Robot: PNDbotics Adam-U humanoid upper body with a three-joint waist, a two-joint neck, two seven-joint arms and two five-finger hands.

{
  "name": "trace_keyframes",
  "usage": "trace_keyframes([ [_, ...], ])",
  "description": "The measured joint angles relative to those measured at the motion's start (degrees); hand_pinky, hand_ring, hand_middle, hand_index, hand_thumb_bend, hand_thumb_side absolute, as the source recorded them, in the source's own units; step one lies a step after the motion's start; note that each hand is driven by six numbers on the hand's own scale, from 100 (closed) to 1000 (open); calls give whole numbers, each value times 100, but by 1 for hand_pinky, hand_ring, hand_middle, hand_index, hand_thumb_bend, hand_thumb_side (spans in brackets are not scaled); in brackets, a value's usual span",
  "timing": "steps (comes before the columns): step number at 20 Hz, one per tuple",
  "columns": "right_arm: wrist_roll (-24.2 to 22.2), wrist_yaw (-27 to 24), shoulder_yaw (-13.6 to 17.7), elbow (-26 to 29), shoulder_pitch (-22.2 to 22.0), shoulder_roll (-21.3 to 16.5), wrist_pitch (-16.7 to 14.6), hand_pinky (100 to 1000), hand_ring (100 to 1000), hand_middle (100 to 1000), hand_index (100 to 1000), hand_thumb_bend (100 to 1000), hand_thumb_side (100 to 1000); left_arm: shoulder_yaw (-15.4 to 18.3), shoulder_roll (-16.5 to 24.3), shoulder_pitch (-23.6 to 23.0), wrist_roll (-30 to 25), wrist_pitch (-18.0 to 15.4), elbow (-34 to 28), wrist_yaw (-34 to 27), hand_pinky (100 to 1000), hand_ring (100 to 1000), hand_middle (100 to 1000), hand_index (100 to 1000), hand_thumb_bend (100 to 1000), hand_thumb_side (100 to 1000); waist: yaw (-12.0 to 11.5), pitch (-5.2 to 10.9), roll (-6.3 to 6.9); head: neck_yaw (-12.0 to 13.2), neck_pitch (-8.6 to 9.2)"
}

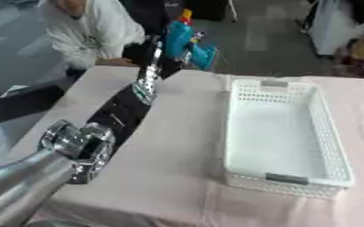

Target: Pick up objects on the table and place them in the box.

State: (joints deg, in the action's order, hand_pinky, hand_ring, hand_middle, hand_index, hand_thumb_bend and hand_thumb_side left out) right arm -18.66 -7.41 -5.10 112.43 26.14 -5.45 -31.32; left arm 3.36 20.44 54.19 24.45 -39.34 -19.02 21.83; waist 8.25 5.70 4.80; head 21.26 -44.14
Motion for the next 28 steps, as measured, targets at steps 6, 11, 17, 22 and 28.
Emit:
trace_keyframes([
  [6,-6,-2,-2,1,0,2,7,570,557,735,758,100,1000,-144,-256,59,-554,-263,-172,-246,100,115,164,314,100,618,53,-3,2,20,0],
  [11,-24,-11,-17,4,3,18,30,571,560,735,758,100,1000,-213,-455,137,-857,-351,-266,-436,100,116,166,314,100,618,118,-29,7,21,0],
  [17,-31,-54,-50,16,7,65,75,571,561,735,758,100,1000,-321,-644,178,-1210,-451,-350,-650,100,122,174,315,100,616,191,-44,35,27,0],
  [22,-55,-85,-79,57,13,112,103,571,561,734,758,100,1000,-438,-791,321,-1556,-581,-412,-719,100,133,185,321,100,615,245,-63,41,45,0],
  [28,-88,-123,-109,80,52,157,134,571,562,734,758,100,1000,-600,-939,404,-2104,-720,-440,-746,100,187,238,363,100,612,288,-69,65,78,0],
])
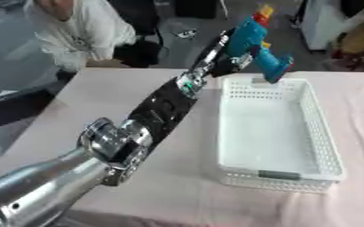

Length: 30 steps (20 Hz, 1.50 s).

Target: Pick up objects on the table and place them in the box.

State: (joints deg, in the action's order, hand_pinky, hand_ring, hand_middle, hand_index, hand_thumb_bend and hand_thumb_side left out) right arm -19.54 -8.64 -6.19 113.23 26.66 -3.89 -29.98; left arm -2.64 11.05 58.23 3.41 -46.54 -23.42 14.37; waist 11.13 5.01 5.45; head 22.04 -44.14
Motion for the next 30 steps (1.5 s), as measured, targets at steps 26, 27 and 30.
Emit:
trace_keyframes([
  [26,-34,-16,4,33,1,-4,45,576,561,734,759,100,1000,-114,468,-314,-376,-543,-1049,2592,958,958,998,1000,436,902,-102,20,47,1,0],
  [27,-35,-7,4,32,1,-5,44,573,553,734,758,100,1000,-215,570,-488,-208,-544,-1368,2281,895,922,973,1000,428,867,-129,18,47,-26,0],
  [30,-68,22,7,-9,1,-63,11,570,542,735,755,100,1000,-598,873,-1117,132,-543,-2681,1140,859,896,946,995,450,838,-268,-31,32,-138,0],
])
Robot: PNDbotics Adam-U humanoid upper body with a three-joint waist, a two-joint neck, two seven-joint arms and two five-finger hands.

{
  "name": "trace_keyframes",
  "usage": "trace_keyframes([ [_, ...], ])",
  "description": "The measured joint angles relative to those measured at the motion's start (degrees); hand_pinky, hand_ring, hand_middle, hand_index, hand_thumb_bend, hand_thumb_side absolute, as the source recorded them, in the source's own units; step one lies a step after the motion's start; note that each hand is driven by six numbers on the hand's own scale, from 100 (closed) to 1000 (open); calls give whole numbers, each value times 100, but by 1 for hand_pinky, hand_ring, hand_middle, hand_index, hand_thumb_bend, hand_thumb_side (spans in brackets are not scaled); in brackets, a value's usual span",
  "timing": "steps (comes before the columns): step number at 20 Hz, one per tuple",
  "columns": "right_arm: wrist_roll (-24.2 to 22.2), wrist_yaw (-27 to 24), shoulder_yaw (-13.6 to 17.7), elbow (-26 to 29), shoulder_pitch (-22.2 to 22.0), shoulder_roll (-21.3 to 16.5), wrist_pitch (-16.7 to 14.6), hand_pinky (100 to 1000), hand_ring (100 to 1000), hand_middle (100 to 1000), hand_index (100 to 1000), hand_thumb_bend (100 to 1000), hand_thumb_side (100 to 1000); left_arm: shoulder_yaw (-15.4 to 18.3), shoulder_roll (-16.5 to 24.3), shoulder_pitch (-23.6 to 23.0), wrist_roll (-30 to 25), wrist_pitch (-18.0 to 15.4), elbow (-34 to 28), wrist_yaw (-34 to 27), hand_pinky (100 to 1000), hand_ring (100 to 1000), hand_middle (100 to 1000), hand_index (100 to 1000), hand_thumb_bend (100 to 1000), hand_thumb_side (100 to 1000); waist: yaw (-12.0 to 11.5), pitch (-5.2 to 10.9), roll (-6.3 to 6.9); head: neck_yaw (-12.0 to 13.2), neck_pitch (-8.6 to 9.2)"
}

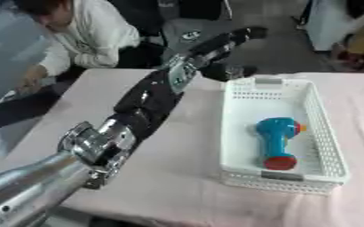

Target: Pick up objects on the table and place them in the box.

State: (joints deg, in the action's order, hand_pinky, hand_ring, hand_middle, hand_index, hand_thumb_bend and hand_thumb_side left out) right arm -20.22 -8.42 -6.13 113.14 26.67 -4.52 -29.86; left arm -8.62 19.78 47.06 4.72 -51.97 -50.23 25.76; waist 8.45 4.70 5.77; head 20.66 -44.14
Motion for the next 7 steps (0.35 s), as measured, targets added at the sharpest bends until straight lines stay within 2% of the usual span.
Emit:
trace_keyframes([
  [3,-103,24,23,-137,5,-136,-113,546,488,651,667,100,1000,-296,196,-768,61,7,-1474,-1110,836,872,927,975,476,812,-193,-87,-100,-104,2],
  [5,-200,42,35,-238,11,-242,-236,534,443,585,611,100,1000,-374,238,-1171,-53,56,-2301,-1667,815,864,923,972,507,804,-306,-158,-175,-155,24],
  [7,-341,55,33,-363,64,-348,-406,498,359,524,559,100,1000,-396,234,-1474,-244,193,-3001,-2101,809,854,914,962,552,771,-418,-252,-268,-212,89],
])
